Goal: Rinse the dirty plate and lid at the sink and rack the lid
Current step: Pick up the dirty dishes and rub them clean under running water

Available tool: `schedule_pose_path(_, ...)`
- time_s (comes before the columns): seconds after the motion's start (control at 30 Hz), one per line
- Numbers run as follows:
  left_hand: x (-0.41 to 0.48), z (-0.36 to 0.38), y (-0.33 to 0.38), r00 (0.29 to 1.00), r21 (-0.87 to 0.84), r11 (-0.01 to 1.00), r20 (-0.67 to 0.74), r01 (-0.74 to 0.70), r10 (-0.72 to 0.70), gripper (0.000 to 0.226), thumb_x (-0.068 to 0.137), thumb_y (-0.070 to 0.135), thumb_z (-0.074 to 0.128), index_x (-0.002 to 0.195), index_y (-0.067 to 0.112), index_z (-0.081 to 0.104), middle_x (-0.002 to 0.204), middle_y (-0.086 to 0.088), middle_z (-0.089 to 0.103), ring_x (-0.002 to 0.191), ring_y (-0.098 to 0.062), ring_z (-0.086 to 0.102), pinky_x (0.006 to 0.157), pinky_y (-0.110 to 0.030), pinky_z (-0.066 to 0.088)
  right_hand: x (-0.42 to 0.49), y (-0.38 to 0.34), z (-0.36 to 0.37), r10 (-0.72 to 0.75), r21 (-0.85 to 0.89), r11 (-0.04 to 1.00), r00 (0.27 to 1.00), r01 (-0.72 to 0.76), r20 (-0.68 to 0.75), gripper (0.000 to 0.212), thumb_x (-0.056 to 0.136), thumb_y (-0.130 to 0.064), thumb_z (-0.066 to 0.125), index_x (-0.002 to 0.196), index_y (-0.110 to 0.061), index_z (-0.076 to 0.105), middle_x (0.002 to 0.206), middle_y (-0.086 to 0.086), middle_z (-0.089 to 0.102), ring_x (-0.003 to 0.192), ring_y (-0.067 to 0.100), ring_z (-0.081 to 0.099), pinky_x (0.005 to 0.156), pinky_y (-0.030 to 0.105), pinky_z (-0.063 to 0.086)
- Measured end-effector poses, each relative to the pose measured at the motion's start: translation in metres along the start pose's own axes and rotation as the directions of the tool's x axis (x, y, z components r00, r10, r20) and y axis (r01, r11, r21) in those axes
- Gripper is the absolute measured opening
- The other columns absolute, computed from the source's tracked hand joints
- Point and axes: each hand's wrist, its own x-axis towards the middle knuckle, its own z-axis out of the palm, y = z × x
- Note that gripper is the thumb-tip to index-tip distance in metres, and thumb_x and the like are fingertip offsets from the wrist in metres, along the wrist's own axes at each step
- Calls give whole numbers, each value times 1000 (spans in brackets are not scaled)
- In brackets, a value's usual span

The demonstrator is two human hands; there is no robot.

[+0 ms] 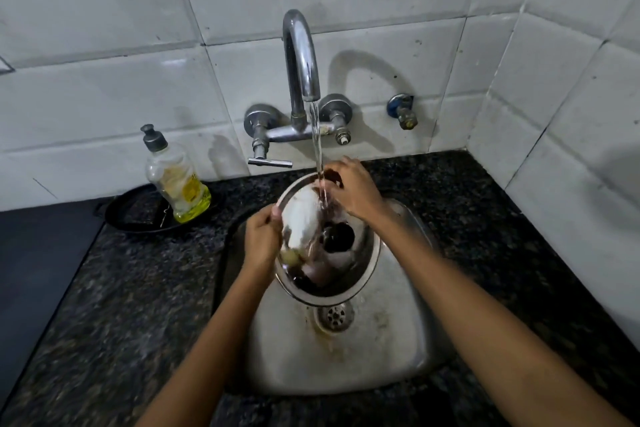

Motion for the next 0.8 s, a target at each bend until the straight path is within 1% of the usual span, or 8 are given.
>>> schedule_pose_path(0.13,-9,-13,-24,920,-470,829,-84,302,-383,25,92,14,42,75,6,58,82,-16,59,80,-31,55,80,-40,47,-51,46,30,52,-246,969,994,-26,98,66,89,-49,22,142,-11,27,154,12,23,142,31,20,115,49,18)
schedule_pose_path(0.27,-22,-8,-38,749,-648,662,-207,376,-629,27,95,8,36,81,0,58,90,-16,59,86,-30,57,87,-43,46,-112,52,58,4,-420,903,977,89,215,77,85,-62,13,146,-15,5,157,4,-1,145,26,-5,116,54,-4)
schedule_pose_path(0.37,-26,-2,-48,729,-720,586,-164,372,-665,26,95,7,34,82,4,56,128,-15,53,91,-32,56,89,-49,41,-145,30,83,-220,-506,792,932,343,288,71,85,-60,27,140,-16,33,151,6,31,142,23,19,111,56,13)
schedule_pose_path(0.43,-28,5,-53,744,-696,591,-122,409,-657,30,96,9,30,77,6,52,109,-19,60,85,-33,60,80,-43,49,-143,18,97,-345,-497,718,869,488,355,64,84,-57,31,134,-20,44,144,2,45,138,22,29,109,55,9)
schedule_pose_path(0.5,-30,9,-50,770,-663,604,-66,441,-635,33,96,7,30,71,6,52,65,-13,70,54,-22,67,53,-24,55,-121,6,97,-372,-500,679,839,538,397,57,83,-52,34,127,-22,52,137,-1,54,133,23,42,109,56,9)
schedule_pose_path(0.6,-29,9,-44,812,-619,650,-33,441,-583,44,93,3,30,63,4,62,43,-6,65,38,-14,63,40,-16,50,-78,-5,80,-331,-498,679,831,539,447,57,86,-49,22,128,-23,51,136,1,55,133,24,42,111,52,16)
schedule_pose_path(0.73,-23,3,-47,852,-534,745,-82,401,-518,31,87,2,36,67,5,59,73,-15,58,66,-26,56,72,-34,50,-43,22,66,-260,-212,906,877,366,403,53,90,-44,30,139,-22,35,152,3,33,141,24,26,114,51,24)
schedule_pose_path(0.8,-20,2,-48,859,-507,772,-111,383,-499,20,85,4,40,70,8,53,77,-14,52,70,-24,52,72,-35,49,-40,31,62,-171,-9,983,937,182,305,58,89,-51,29,137,-20,40,150,5,34,141,21,27,115,49,22)
